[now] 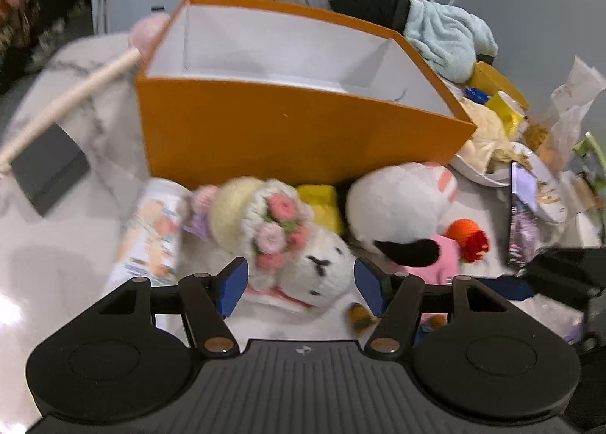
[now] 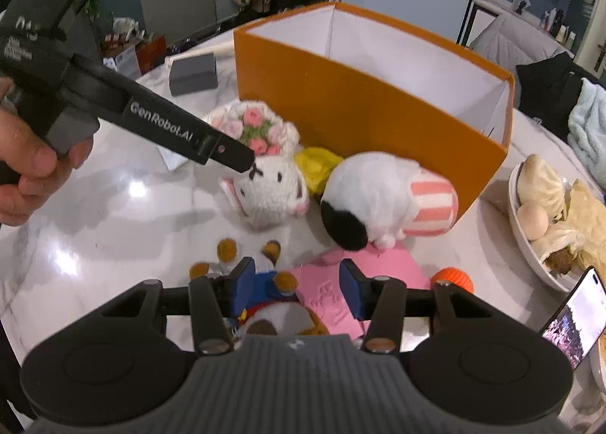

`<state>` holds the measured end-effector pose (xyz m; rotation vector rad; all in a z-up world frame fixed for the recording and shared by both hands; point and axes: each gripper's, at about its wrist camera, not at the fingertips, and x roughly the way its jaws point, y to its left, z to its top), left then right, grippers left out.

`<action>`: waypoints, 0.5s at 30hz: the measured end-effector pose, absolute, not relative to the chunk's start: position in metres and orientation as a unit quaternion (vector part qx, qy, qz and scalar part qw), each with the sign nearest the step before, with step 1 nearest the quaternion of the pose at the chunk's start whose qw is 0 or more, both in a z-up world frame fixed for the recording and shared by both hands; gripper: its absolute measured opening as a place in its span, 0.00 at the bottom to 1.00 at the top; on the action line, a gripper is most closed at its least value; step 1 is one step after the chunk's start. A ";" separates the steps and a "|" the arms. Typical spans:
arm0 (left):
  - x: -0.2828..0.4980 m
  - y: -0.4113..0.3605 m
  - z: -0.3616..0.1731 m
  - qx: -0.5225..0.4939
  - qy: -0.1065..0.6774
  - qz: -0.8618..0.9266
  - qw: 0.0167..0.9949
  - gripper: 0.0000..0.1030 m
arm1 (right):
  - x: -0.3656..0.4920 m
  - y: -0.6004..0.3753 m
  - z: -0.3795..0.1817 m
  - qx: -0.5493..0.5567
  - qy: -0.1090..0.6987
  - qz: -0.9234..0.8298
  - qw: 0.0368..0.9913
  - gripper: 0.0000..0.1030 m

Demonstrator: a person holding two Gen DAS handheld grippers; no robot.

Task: Organize objects
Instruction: 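Grasp the crocheted sheep doll with the left tool while the right tool grasps the plush dog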

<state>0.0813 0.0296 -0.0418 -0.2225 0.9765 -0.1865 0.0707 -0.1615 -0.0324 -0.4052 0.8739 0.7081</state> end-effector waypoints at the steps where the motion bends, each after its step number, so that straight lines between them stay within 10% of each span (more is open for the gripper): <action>1: 0.083 0.030 -0.043 -0.114 0.471 -0.088 0.871 0.71 | 0.070 -0.161 -0.033 -0.193 0.413 0.334 0.825 0.50; 15: 0.112 0.027 -0.056 -0.155 0.481 -0.033 0.862 0.80 | 0.055 -0.139 -0.050 -0.266 0.426 0.364 0.785 0.54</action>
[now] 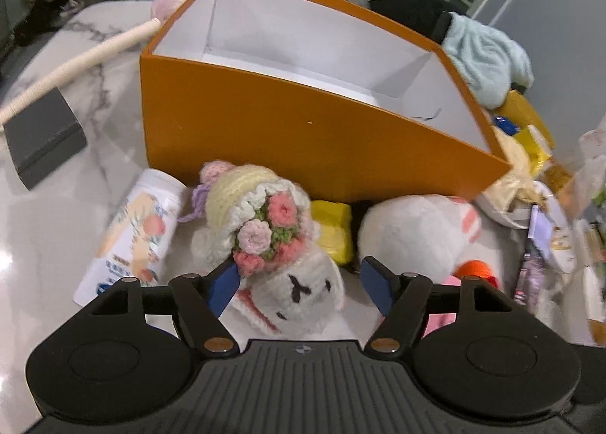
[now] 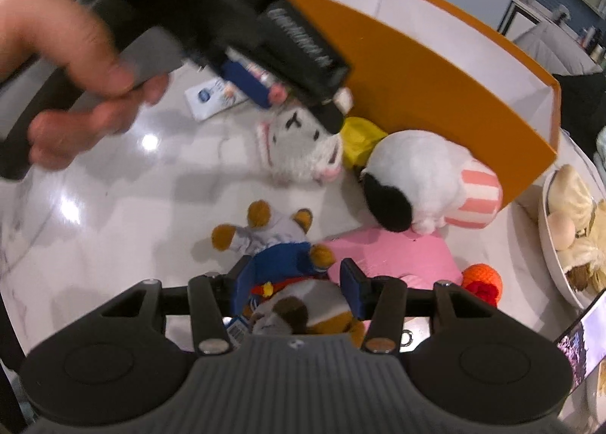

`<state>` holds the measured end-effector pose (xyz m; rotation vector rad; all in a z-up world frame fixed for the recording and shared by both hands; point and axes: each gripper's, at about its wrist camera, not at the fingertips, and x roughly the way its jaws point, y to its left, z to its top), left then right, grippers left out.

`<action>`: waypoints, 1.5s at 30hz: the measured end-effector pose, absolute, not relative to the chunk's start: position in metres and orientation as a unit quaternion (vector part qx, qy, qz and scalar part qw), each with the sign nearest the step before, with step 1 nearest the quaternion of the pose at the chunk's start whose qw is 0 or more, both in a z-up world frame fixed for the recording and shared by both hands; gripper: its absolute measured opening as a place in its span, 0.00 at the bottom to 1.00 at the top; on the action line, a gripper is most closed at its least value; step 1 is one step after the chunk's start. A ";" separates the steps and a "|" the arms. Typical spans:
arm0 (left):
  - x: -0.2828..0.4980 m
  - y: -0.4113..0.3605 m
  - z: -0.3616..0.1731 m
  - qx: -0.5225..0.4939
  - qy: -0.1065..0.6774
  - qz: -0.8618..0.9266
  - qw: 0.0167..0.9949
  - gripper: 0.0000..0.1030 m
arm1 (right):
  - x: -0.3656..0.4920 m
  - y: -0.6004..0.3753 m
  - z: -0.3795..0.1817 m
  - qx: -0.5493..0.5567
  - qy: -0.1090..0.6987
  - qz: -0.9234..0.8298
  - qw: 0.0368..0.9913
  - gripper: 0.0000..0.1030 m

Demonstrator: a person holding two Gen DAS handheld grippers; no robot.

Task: Organize objects
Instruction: 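Grasp the crocheted sheep doll with the left tool while the right tool grasps the plush dog, then lift the sheep doll and plush dog and carry them over the orange box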

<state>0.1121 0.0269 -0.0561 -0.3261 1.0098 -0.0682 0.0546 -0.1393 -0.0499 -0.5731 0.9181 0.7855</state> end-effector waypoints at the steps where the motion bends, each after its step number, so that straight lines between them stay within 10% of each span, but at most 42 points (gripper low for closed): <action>1: 0.113 0.026 -0.058 -0.149 0.483 -0.028 0.862 0.82 | 0.053 -0.139 -0.051 -0.272 0.426 0.365 0.782 0.55; 29: 0.112 0.025 -0.087 -0.110 0.460 -0.002 0.881 0.89 | 0.043 -0.121 -0.079 -0.354 0.418 0.334 0.767 0.64; 45: 0.097 0.044 -0.073 -0.105 0.474 -0.056 0.872 0.62 | 0.045 -0.125 -0.071 -0.330 0.420 0.338 0.775 0.52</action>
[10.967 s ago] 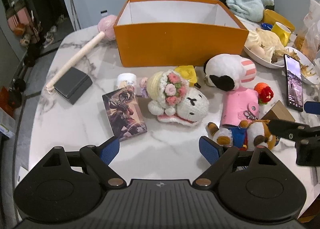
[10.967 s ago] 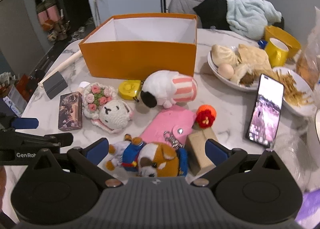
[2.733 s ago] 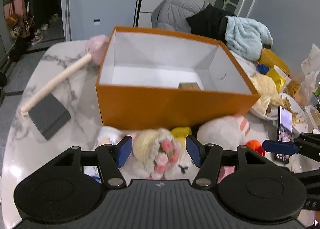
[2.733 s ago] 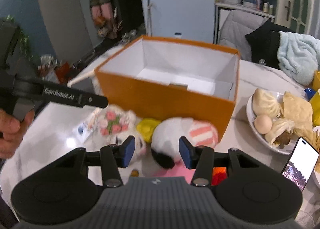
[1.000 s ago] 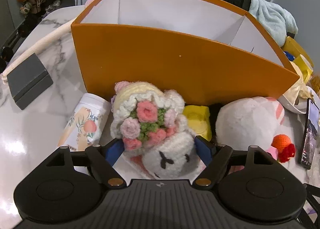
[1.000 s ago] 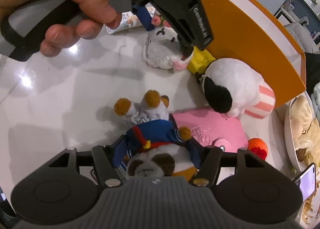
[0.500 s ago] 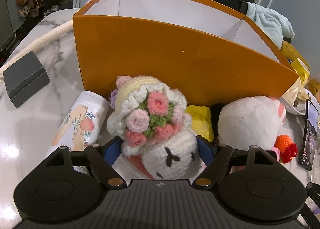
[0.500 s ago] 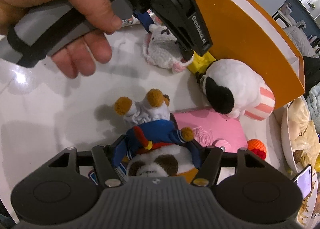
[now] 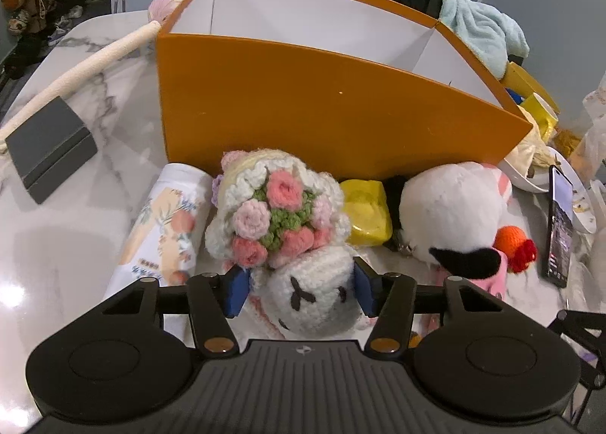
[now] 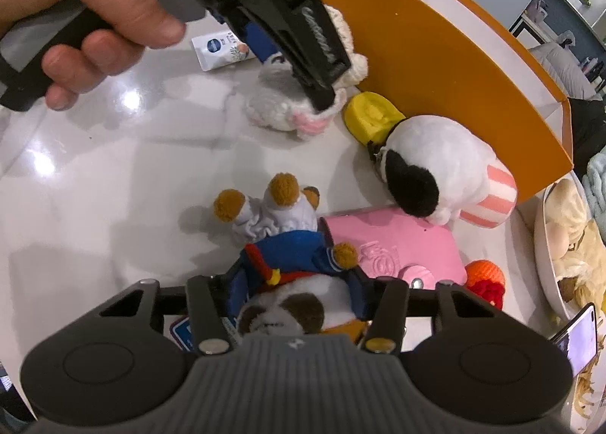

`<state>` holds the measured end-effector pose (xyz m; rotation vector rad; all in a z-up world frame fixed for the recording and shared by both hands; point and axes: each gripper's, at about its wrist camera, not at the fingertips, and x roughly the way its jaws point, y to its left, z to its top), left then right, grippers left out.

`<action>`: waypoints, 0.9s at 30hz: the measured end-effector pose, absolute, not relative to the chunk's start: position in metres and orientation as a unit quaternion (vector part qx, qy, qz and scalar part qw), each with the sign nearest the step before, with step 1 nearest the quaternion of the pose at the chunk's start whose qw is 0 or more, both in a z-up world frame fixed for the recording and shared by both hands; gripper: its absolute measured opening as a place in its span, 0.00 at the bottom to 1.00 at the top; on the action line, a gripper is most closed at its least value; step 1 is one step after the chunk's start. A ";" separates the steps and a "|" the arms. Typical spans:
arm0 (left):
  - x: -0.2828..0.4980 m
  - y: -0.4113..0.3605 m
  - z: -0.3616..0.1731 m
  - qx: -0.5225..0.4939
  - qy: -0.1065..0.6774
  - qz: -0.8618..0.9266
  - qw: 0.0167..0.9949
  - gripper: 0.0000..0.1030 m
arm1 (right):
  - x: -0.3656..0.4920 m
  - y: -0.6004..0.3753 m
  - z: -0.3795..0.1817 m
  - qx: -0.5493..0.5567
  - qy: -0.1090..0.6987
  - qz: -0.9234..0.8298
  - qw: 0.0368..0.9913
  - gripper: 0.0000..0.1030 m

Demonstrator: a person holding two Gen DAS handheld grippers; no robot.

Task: Organize objects
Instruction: 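Lift the sheep doll and plush dog and carry them over the orange box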

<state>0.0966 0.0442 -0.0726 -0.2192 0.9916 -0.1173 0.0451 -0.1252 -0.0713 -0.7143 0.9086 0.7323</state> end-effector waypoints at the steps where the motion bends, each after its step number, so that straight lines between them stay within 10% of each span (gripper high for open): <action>1: 0.094 0.046 -0.071 -0.104 0.473 -0.058 0.873 0.61 | 0.045 -0.124 -0.072 -0.328 0.421 0.339 0.775 0.52; 27: 0.067 0.015 0.000 -0.057 0.426 -0.140 0.892 0.61 | 0.051 -0.145 -0.007 -0.232 0.373 0.319 0.840 0.51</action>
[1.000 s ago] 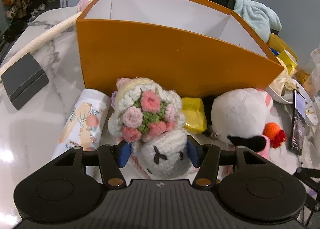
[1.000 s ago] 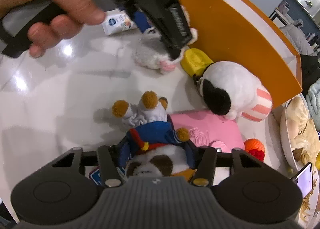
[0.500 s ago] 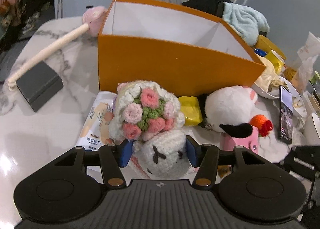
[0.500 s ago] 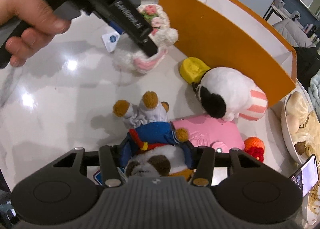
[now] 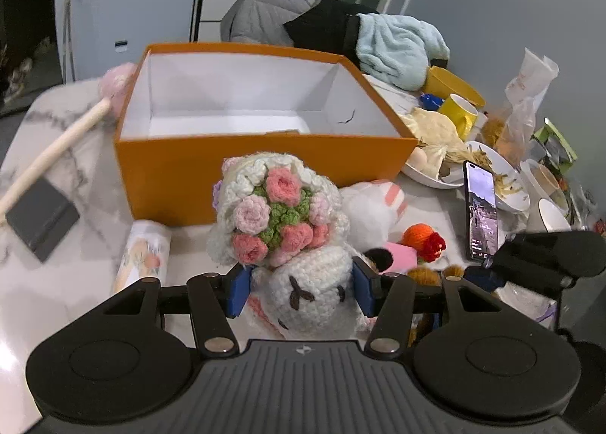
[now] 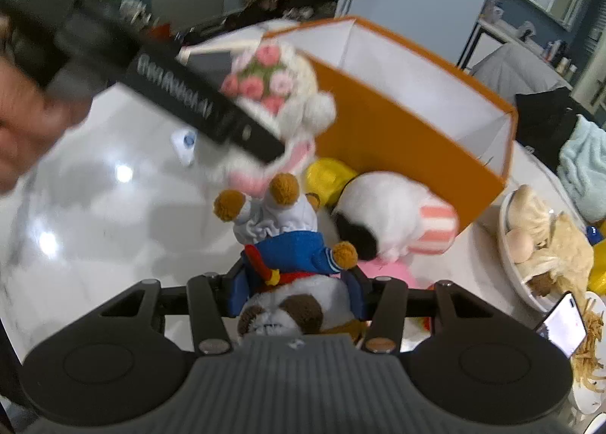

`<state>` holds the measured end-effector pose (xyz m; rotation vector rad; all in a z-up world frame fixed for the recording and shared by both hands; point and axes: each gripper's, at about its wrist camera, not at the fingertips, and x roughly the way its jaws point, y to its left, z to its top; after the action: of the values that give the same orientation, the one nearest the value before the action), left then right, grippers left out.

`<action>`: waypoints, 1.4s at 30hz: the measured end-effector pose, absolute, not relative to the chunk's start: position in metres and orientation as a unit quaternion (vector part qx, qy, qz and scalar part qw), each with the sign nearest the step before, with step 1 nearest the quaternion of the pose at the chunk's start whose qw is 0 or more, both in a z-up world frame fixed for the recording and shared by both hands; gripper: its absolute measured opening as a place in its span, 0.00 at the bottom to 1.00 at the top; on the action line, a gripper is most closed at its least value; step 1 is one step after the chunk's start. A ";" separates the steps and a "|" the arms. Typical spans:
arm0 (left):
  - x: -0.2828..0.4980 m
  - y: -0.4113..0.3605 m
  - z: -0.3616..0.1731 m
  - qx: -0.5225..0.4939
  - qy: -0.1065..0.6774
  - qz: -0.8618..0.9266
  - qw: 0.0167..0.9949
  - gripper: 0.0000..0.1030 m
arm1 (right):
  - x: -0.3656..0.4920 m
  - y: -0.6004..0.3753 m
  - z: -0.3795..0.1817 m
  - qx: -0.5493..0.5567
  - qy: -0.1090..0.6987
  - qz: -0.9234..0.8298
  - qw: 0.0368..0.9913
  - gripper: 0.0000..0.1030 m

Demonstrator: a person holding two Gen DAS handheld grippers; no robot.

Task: Organize objects
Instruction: 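Lift the sheep doll and plush dog and carry them over the orange box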

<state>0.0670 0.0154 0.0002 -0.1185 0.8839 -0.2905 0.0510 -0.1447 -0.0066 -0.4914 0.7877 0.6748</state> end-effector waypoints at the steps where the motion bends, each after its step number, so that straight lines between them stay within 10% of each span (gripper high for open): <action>1: 0.069 0.013 0.004 -0.050 0.422 -0.140 0.894 0.61 | 0.053 -0.145 -0.003 -0.235 0.368 0.316 0.843 0.51; 27: 0.205 0.021 0.142 -0.018 0.351 -0.098 0.931 0.62 | 0.210 -0.151 0.168 -0.167 0.257 0.244 0.920 0.51; 42: 0.249 0.020 0.042 0.018 0.449 -0.064 0.891 0.62 | 0.282 -0.147 0.066 -0.033 0.371 0.179 0.910 0.51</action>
<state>0.2493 0.0197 0.0420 0.0371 0.9330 -0.1336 0.2825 -0.1470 0.0660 -0.0679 0.7657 0.3695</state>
